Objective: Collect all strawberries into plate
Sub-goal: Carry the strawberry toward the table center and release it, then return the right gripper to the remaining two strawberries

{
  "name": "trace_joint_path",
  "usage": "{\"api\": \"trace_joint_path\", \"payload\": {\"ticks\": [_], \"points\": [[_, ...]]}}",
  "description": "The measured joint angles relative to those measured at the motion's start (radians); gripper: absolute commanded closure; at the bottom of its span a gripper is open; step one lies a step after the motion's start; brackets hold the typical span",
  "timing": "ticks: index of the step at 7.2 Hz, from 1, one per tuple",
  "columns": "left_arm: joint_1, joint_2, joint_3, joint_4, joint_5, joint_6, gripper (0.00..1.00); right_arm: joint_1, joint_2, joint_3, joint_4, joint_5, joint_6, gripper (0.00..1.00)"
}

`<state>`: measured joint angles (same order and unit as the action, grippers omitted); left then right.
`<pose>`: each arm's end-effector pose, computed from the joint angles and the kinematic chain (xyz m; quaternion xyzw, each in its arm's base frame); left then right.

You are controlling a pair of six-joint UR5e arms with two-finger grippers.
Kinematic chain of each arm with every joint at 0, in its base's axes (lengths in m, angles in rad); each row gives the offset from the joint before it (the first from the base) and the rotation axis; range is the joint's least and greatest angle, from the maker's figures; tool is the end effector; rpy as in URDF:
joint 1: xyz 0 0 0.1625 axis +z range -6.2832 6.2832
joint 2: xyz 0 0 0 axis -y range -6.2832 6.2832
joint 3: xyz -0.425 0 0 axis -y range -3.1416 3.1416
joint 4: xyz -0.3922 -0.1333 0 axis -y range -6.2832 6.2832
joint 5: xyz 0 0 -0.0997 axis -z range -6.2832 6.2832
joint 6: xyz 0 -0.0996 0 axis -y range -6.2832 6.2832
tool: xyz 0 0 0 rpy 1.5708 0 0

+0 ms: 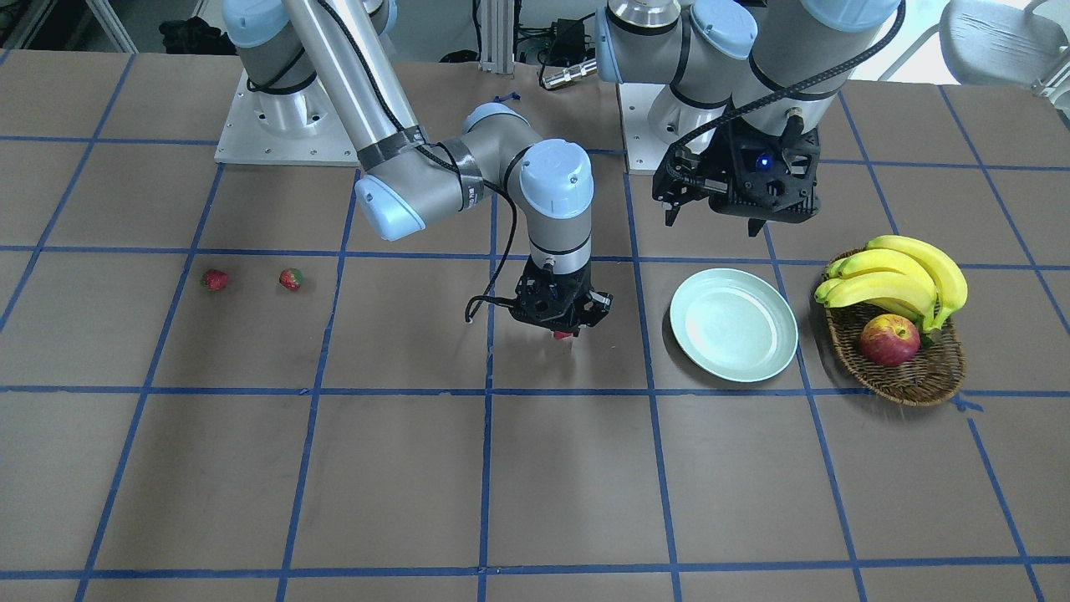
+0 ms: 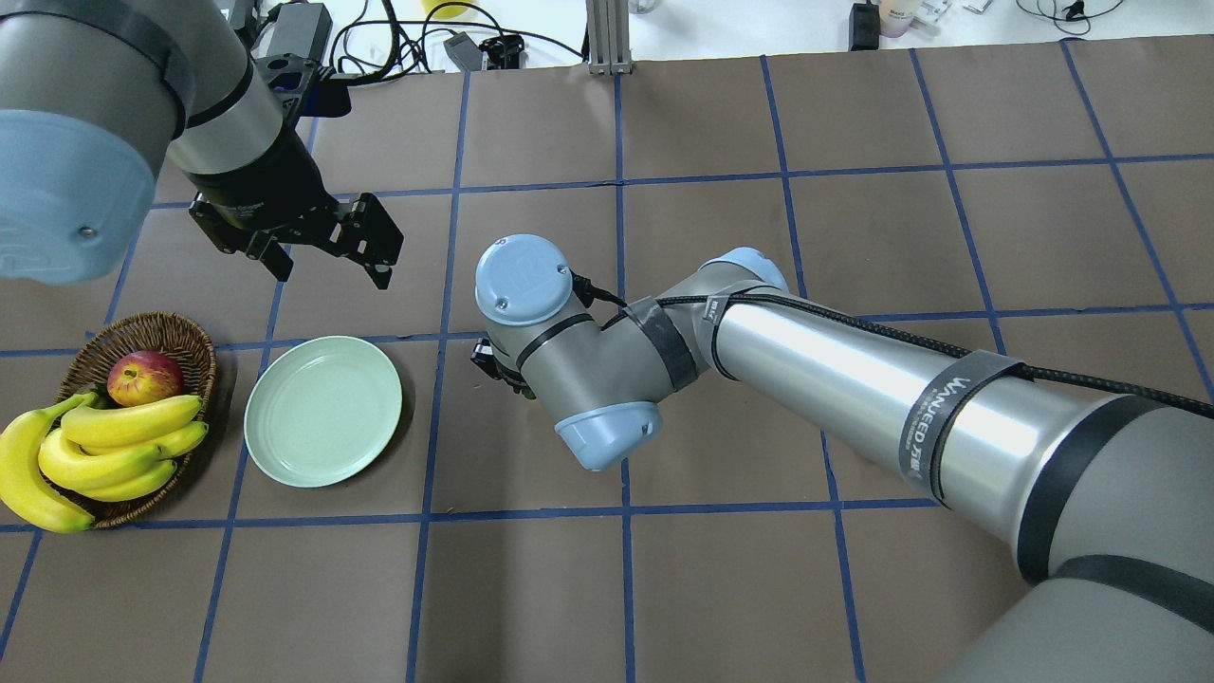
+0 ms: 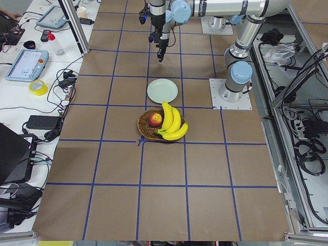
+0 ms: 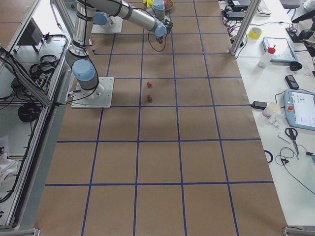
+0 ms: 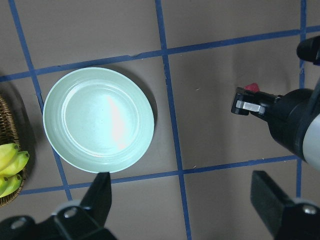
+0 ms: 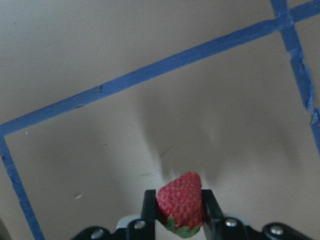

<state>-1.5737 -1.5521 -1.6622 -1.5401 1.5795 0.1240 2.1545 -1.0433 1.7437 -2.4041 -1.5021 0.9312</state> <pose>-0.1338 -0.4783 0.4552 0.0635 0.9978 0.0212 0.0031 0.4618 -0.4449 0.1917 0.1701 0.9826 -0.0247 0.0705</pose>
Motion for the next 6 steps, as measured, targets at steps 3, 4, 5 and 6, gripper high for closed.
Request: {"api": "trace_joint_path", "payload": {"ticks": [3, 4, 5, 6], "points": [[-0.002, -0.003, -0.001, 0.0, -0.007, -0.005, 0.0, 0.002, -0.002, 0.0, 0.039, -0.002, 0.018, 0.0], [-0.002, -0.003, -0.001, 0.0, -0.007, -0.006, 0.0, -0.007, -0.027, -0.002, 0.058, -0.017, -0.011, 0.0], [-0.003, -0.003, -0.001, 0.0, -0.007, -0.004, 0.0, -0.036, -0.08, 0.004, 0.123, -0.049, -0.08, 0.0], [-0.004, -0.003, -0.001, 0.0, -0.007, -0.003, 0.0, -0.09, -0.14, 0.008, 0.214, -0.09, -0.166, 0.0]]}}
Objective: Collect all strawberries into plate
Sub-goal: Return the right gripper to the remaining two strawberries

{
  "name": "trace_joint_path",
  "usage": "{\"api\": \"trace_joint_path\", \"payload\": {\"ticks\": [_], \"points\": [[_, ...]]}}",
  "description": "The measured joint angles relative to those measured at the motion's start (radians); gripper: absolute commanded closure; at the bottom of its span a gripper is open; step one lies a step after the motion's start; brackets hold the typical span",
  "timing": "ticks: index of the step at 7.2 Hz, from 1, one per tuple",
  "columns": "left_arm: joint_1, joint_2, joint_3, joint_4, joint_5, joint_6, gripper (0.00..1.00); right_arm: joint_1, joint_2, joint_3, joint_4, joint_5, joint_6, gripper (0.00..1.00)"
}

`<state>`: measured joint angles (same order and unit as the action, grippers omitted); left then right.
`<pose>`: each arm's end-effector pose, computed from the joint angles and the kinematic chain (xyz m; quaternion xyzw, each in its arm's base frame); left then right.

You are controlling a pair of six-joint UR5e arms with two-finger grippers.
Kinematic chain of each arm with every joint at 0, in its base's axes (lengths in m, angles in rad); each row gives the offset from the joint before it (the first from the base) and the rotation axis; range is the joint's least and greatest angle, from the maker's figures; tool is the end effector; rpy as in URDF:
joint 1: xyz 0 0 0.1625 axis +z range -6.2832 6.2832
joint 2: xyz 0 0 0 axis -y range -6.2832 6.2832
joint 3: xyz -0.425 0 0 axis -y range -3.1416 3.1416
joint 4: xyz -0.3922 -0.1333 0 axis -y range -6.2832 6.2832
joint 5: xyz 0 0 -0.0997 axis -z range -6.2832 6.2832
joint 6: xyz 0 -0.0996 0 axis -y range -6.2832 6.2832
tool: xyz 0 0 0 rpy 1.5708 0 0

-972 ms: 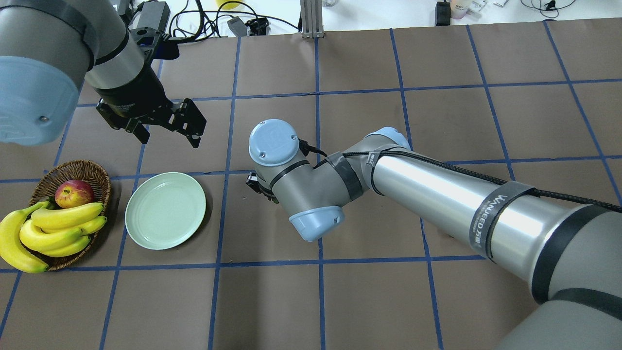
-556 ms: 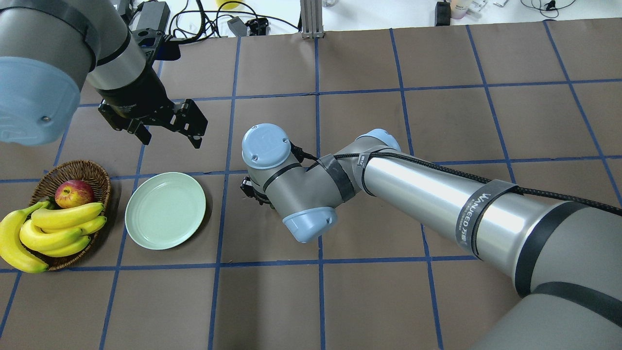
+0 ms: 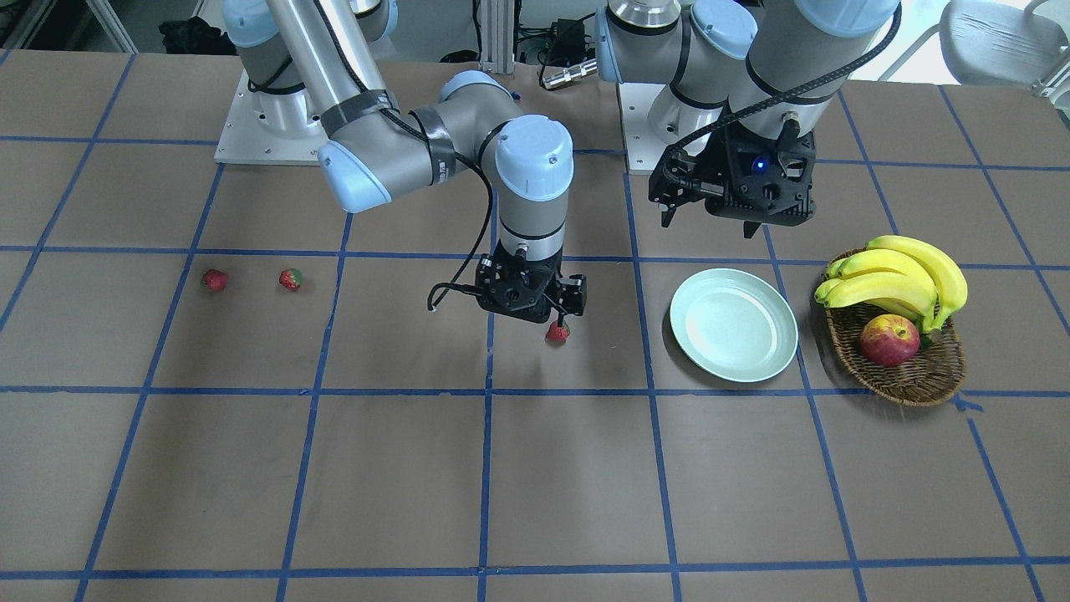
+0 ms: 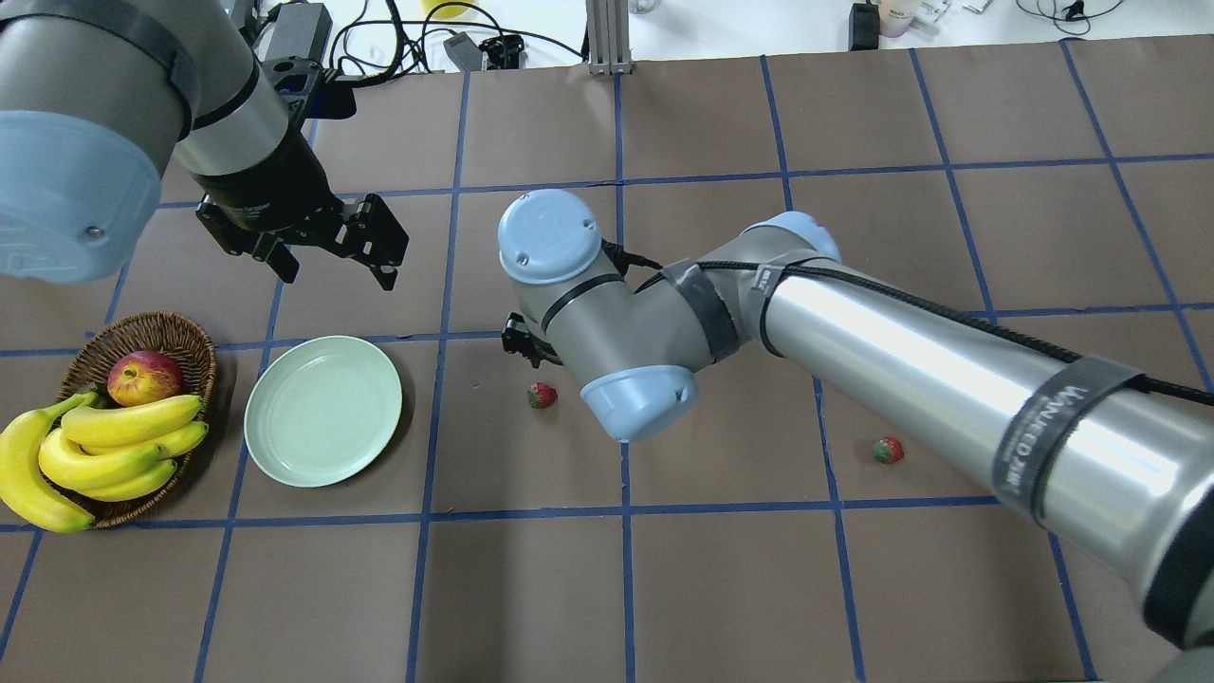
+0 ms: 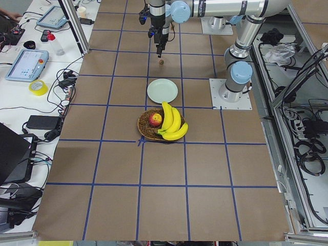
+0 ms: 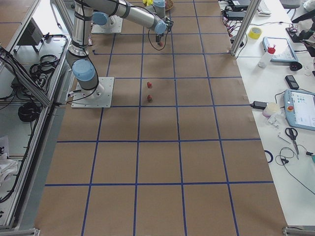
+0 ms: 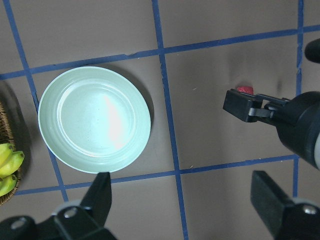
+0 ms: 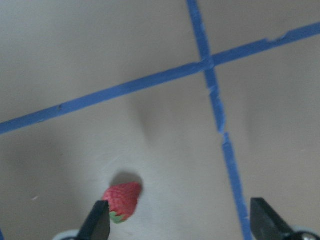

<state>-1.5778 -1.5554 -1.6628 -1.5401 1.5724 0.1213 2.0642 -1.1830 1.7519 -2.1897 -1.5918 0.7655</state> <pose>-0.1365 -0.4786 0.4534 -0.0641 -0.9977 -0.0230 0.0005 0.3977 -0.4625 0.2502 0.1358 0.9904 -0.0264 0.0062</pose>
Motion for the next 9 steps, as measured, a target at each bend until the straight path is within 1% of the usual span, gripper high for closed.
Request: {"api": "trace_joint_path", "payload": {"ticks": [2, 3, 4, 6, 8, 9], "points": [[-0.001, -0.001, 0.0, 0.0, 0.001, 0.003, 0.0, -0.127, -0.1, 0.012, 0.125, -0.033, -0.166, 0.0], [-0.001, -0.001, 0.0, 0.0, 0.002, 0.004, 0.0, -0.192, -0.138, 0.027, 0.163, -0.056, -0.263, 0.01], [-0.001, -0.002, 0.0, 0.0, 0.003, 0.004, 0.0, -0.266, -0.172, 0.059, 0.179, -0.088, -0.377, 0.01], [-0.001, -0.002, 0.0, 0.0, 0.003, 0.004, 0.0, -0.411, -0.246, 0.158, 0.181, -0.105, -0.616, 0.02], [-0.001, -0.002, 0.0, 0.0, 0.003, 0.004, 0.0, -0.507, -0.301, 0.25, 0.172, -0.106, -0.793, 0.05], [-0.001, -0.002, 0.0, 0.0, 0.003, 0.005, 0.0, -0.54, -0.315, 0.29, 0.157, -0.105, -0.844, 0.07]]}}
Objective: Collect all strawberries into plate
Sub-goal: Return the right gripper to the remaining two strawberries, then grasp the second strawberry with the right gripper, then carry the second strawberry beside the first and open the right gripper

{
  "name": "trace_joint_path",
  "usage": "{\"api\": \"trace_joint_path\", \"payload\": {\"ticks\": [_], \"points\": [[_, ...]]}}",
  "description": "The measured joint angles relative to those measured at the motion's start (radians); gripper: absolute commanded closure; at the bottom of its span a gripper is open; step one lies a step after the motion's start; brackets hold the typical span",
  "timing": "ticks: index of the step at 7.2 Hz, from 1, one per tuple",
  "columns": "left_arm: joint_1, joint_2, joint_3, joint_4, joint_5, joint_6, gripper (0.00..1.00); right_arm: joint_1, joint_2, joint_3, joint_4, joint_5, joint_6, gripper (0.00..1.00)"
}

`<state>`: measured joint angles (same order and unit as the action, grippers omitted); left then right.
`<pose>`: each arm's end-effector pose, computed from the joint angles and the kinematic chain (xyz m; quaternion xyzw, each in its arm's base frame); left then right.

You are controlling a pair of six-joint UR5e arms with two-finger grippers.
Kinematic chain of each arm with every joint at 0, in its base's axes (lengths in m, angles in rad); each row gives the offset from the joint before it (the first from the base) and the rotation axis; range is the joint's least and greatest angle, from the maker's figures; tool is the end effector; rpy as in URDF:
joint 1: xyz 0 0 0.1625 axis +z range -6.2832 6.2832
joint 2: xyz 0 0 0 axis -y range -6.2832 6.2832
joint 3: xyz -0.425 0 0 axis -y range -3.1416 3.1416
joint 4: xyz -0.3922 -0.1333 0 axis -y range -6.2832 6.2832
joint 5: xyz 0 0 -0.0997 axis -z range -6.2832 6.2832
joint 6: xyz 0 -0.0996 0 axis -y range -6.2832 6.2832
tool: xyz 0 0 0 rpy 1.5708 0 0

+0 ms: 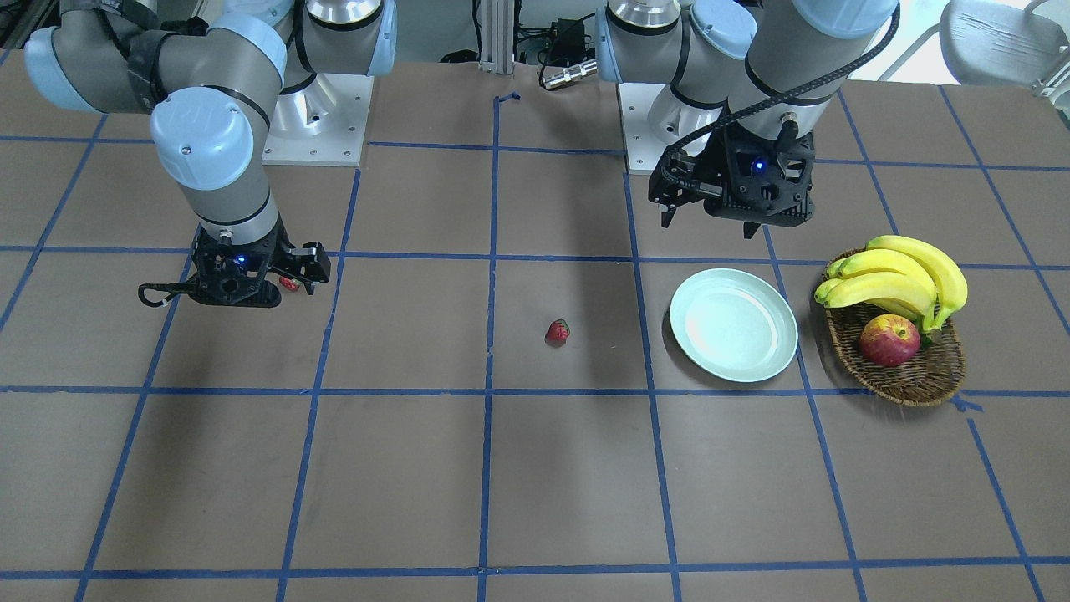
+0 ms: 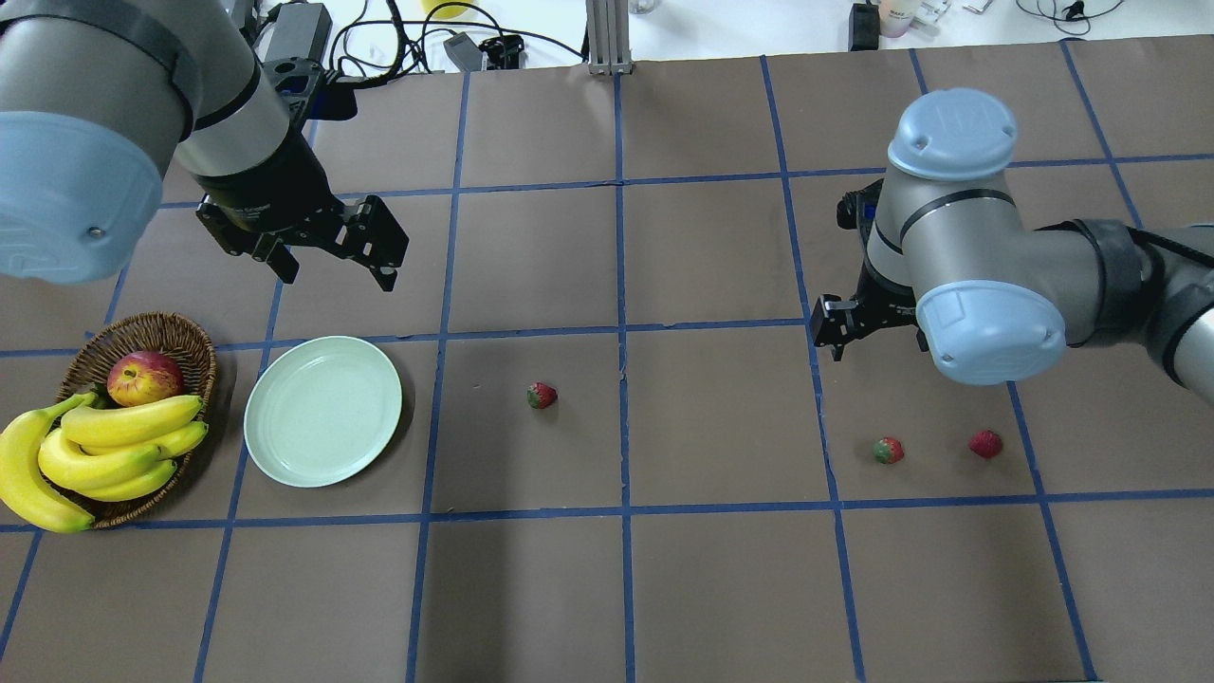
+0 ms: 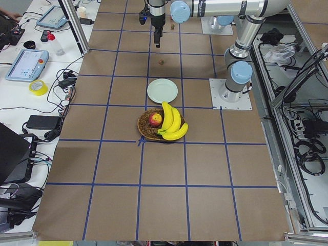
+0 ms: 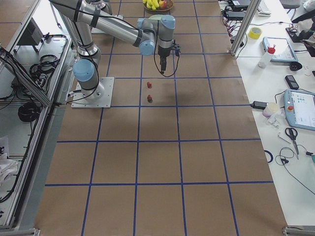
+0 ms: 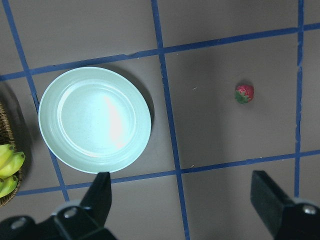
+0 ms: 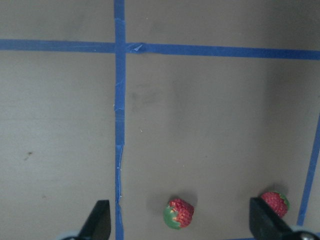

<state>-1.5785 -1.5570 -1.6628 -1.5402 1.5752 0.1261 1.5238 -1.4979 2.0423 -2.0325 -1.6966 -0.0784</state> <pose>-0.1366 -0.4789 0.4526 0.0669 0.9975 0.0239 0.0008 0.0992 -0.4628 0.2765 0.0183 -0.9970 -0.0451 0.0601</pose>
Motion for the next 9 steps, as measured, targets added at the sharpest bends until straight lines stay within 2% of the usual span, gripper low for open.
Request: {"api": "trace_joint_path", "payload": {"ticks": [1, 4, 5, 7, 8, 9], "points": [[0.0, 0.0, 0.0, 0.0, -0.001, 0.0, 0.0, -0.024, -0.007, 0.055, -0.047, 0.001, -0.031, 0.06], [0.0, 0.0, 0.0, 0.0, -0.002, 0.0, 0.0, -0.074, -0.009, 0.293, -0.359, 0.035, -0.061, 0.05], [0.0, 0.002, 0.001, 0.0, -0.004, 0.0, 0.0, -0.092, -0.006, 0.322, -0.389, 0.05, -0.069, 0.12], [0.002, -0.001, 0.0, 0.006, -0.001, 0.001, 0.0, -0.127, 0.003, 0.335, -0.388, 0.085, -0.078, 0.15], [0.004, -0.008, 0.0, 0.036, -0.004, -0.003, 0.0, -0.136, 0.013, 0.337, -0.385, 0.101, -0.075, 0.19], [0.006, -0.012, 0.0, 0.074, -0.005, -0.018, 0.0, -0.141, 0.022, 0.337, -0.385, 0.109, -0.074, 0.4]]}}
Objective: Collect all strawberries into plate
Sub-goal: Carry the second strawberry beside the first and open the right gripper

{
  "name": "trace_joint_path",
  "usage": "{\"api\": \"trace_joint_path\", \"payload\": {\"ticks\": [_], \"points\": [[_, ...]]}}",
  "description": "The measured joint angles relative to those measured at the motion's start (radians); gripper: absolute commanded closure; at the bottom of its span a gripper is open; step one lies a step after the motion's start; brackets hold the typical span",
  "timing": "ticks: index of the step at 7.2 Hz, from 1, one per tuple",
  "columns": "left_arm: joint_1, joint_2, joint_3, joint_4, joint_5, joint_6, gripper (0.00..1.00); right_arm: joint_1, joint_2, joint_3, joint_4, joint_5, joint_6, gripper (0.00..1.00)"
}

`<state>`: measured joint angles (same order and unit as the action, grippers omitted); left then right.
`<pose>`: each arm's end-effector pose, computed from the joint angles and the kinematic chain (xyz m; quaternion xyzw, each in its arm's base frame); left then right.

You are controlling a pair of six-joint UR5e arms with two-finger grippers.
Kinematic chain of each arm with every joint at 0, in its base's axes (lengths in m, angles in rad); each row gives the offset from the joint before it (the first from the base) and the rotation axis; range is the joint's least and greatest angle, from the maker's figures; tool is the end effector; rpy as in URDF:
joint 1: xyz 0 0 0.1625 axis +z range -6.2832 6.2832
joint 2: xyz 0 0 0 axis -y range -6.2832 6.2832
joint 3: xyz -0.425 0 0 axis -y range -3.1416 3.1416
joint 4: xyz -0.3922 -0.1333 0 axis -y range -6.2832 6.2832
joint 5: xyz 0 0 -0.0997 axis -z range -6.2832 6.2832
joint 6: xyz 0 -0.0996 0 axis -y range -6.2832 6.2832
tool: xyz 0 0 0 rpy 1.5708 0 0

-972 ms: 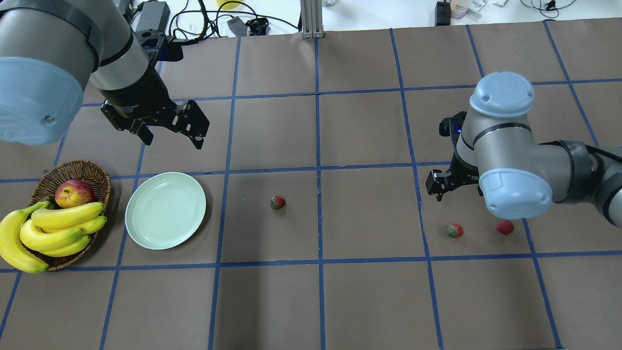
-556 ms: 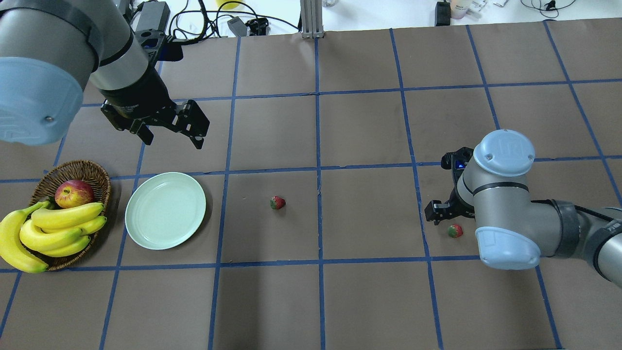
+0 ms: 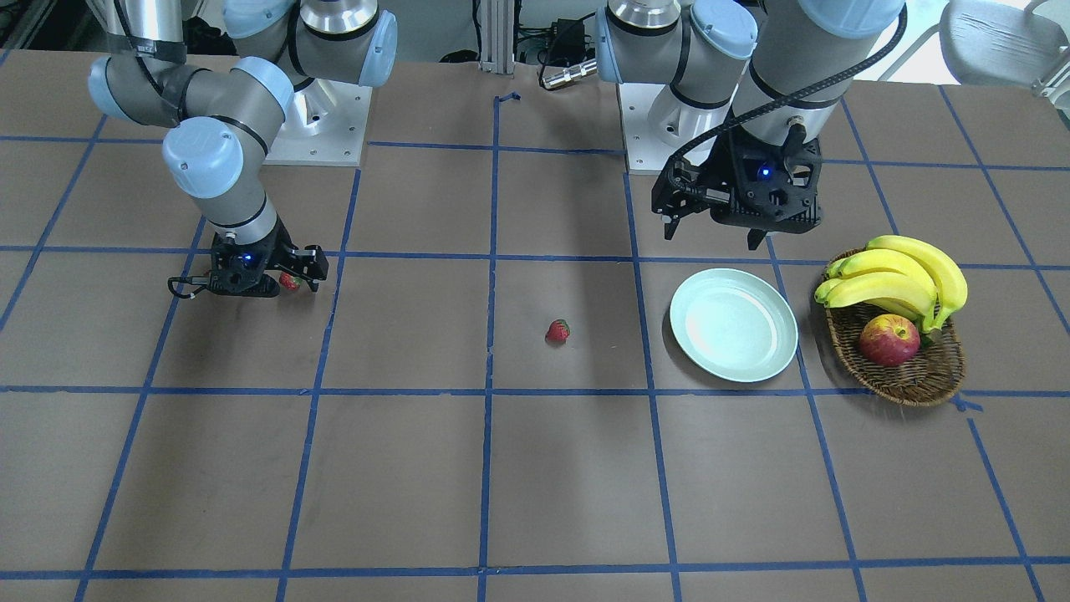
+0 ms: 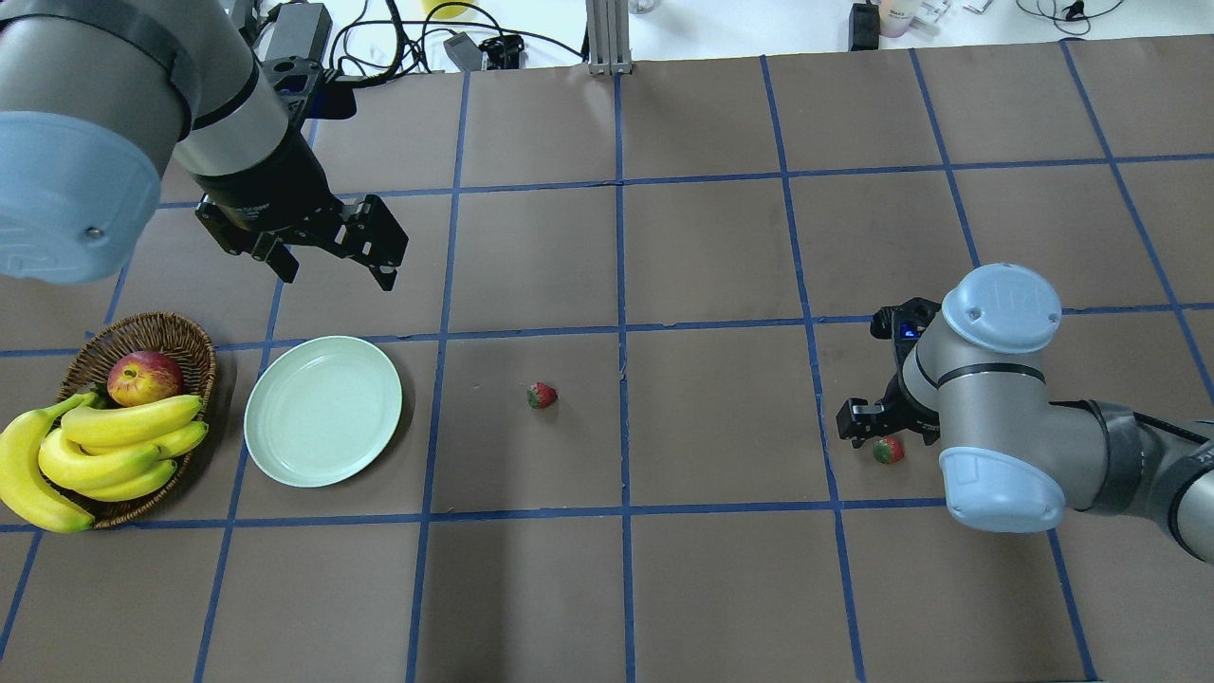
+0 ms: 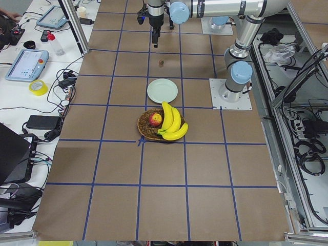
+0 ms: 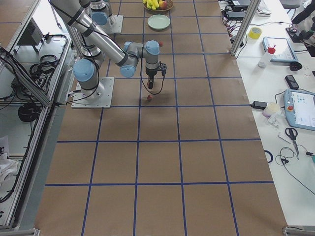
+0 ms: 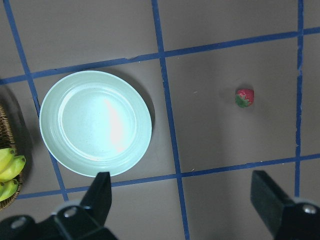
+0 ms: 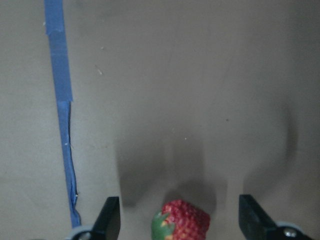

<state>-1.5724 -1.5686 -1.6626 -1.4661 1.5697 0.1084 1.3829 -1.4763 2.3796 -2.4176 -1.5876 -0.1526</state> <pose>-0.1342 -0.4907 0.4543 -0.0550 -0.9985 0.0076 0.0001 0.0589 -0.3948 0.1725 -0.0174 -0.9994 -0.0293 0.0035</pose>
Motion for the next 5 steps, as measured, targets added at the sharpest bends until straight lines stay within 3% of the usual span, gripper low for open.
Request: {"api": "trace_joint_path", "payload": {"ticks": [1, 3, 5], "points": [[0.003, -0.001, -0.001, 0.017, 0.0, -0.012, 0.0, -0.001, 0.003, 0.001, 0.001, 0.001, 0.0, 0.51], [0.002, 0.005, -0.046, 0.023, 0.009, -0.029, 0.0, 0.001, 0.004, 0.003, 0.019, -0.018, 0.001, 0.54], [-0.002, 0.028, -0.092, 0.036, 0.069, -0.031, 0.0, 0.003, 0.003, -0.017, 0.123, -0.067, -0.004, 0.59]]}}
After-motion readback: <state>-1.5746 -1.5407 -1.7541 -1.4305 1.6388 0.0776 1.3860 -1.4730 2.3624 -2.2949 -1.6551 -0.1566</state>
